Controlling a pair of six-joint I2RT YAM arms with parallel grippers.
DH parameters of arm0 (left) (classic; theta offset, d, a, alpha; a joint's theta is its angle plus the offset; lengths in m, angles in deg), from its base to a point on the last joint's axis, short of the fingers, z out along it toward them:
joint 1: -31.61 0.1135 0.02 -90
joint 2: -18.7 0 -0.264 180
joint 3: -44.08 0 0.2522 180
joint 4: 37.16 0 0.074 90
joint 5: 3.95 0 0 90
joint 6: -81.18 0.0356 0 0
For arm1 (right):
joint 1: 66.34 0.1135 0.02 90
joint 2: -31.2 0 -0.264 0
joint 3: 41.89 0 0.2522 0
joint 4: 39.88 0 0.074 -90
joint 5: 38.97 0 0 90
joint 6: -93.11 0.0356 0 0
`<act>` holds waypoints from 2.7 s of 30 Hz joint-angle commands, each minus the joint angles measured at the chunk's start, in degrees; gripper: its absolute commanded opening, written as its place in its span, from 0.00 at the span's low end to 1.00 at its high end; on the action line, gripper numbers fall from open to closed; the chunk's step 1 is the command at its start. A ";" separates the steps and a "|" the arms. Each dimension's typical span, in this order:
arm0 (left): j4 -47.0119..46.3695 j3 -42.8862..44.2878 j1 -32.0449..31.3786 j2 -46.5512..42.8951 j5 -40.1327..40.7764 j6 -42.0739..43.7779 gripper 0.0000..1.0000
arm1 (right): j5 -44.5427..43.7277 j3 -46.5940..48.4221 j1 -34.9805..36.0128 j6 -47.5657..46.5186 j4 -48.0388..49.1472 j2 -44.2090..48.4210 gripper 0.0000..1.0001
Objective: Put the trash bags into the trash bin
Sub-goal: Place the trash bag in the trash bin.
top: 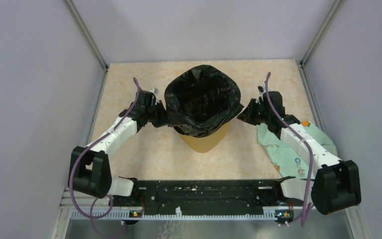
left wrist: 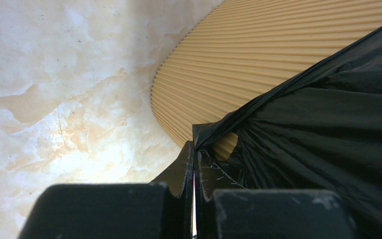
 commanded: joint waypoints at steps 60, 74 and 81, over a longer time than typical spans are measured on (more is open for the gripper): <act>0.09 10.42 1.34 6.52 -0.89 4.49 0.03 | 5.28 -15.74 -2.78 27.34 28.50 9.60 0.00; -3.65 4.25 1.26 11.04 0.36 3.63 0.00 | -13.91 -16.32 7.56 14.97 21.64 -0.16 0.00; -5.22 0.88 1.25 13.09 2.31 2.64 0.00 | -17.77 -17.24 7.58 13.21 20.52 -1.99 0.00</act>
